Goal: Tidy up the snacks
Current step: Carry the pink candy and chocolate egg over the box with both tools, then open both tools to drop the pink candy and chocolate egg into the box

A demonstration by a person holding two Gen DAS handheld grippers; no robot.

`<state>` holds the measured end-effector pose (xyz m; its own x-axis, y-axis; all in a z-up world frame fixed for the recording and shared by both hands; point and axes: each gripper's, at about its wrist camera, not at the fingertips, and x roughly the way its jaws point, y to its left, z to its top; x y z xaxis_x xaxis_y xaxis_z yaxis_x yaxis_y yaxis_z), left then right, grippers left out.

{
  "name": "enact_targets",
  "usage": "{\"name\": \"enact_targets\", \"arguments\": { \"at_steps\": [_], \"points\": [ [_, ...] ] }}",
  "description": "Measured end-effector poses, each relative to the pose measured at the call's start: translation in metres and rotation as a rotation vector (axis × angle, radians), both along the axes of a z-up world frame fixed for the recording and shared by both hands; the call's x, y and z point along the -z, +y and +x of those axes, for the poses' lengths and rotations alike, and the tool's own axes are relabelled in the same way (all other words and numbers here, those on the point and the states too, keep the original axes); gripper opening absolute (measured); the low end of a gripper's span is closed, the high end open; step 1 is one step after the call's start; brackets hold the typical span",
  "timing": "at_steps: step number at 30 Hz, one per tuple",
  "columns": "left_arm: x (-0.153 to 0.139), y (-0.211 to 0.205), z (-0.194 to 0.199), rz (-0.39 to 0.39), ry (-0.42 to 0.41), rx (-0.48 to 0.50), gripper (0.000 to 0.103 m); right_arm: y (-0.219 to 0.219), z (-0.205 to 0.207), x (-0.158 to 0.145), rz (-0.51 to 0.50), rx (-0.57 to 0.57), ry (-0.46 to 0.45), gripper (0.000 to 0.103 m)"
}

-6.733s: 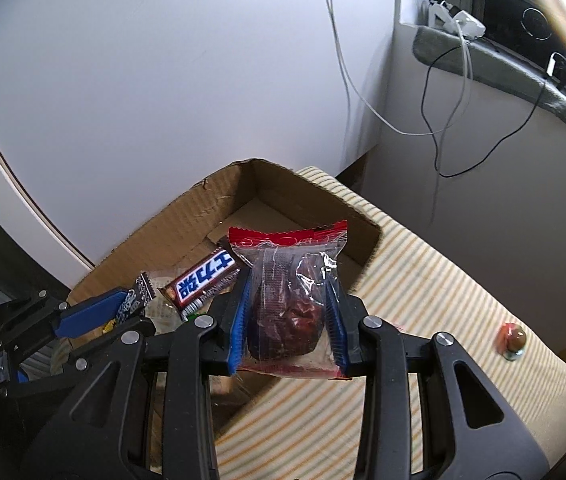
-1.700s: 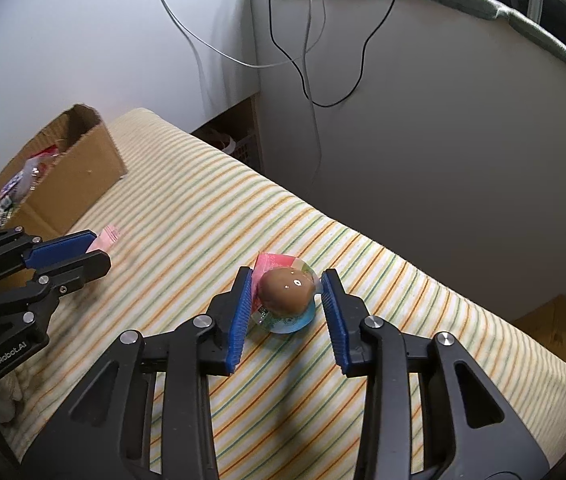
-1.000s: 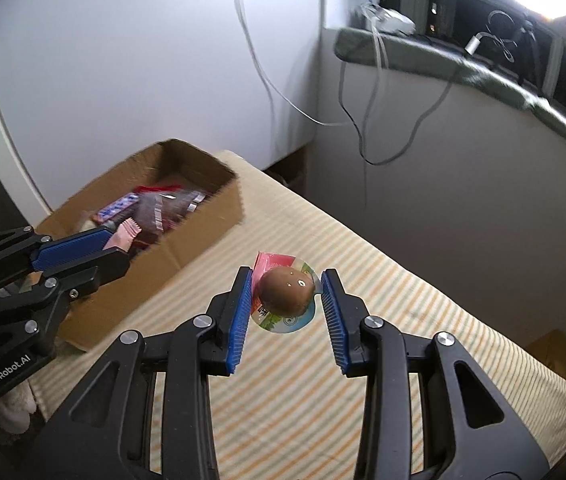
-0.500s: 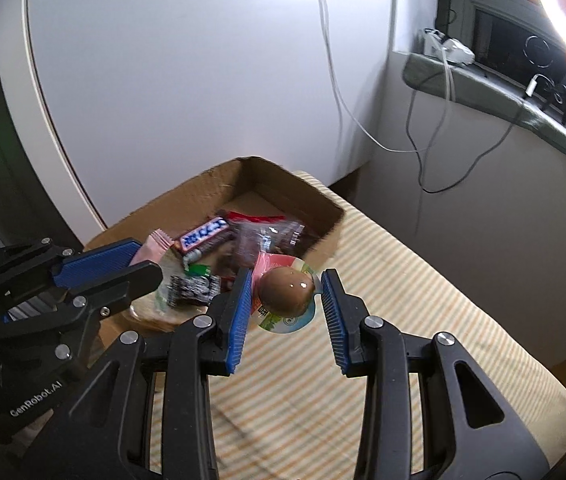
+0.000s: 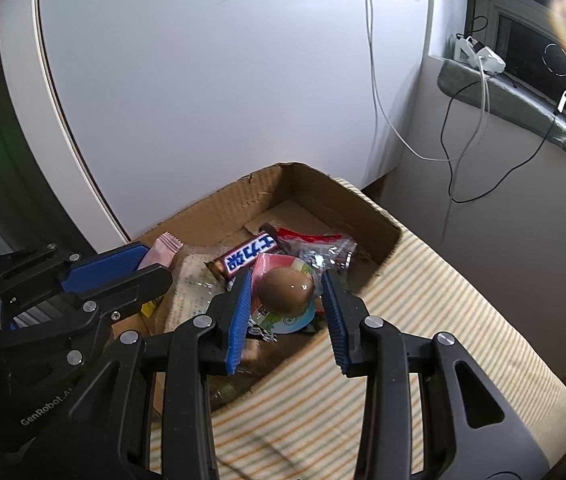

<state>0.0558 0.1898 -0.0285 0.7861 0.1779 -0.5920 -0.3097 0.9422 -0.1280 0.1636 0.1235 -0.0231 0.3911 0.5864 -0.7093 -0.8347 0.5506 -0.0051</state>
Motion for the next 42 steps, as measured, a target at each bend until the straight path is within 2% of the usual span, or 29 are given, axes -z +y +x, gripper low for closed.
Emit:
{"name": "enact_targets", "arguments": {
  "at_steps": [8, 24, 26, 28, 31, 34, 42],
  "points": [
    [0.006, 0.014, -0.001, -0.011, 0.004, -0.023, 0.018, 0.015, -0.001, 0.002, -0.005, -0.018, 0.001, 0.037],
    [0.013, 0.024, 0.000, -0.028, 0.018, -0.050, 0.019, 0.022, 0.005, 0.007, -0.014, -0.029, 0.001, 0.045],
    [0.013, 0.025, 0.000, -0.028, 0.019, -0.053, 0.019, 0.022, 0.006, 0.007, -0.014, -0.027, -0.002, 0.049],
    [0.013, 0.024, -0.001, -0.026, 0.020, -0.053, 0.020, 0.021, 0.007, 0.006, -0.011, -0.020, -0.009, 0.061],
    [0.012, 0.023, -0.001, -0.014, 0.019, -0.056, 0.032, 0.018, 0.007, 0.004, -0.004, -0.005, -0.026, 0.069],
    [0.012, 0.023, -0.003, -0.014, 0.016, -0.057, 0.033, 0.016, 0.007, 0.002, -0.005, 0.004, -0.034, 0.075],
    [0.010, 0.020, -0.008, -0.006, 0.010, -0.060, 0.036, 0.010, 0.003, -0.003, -0.009, 0.015, -0.049, 0.077]
  ]
}}
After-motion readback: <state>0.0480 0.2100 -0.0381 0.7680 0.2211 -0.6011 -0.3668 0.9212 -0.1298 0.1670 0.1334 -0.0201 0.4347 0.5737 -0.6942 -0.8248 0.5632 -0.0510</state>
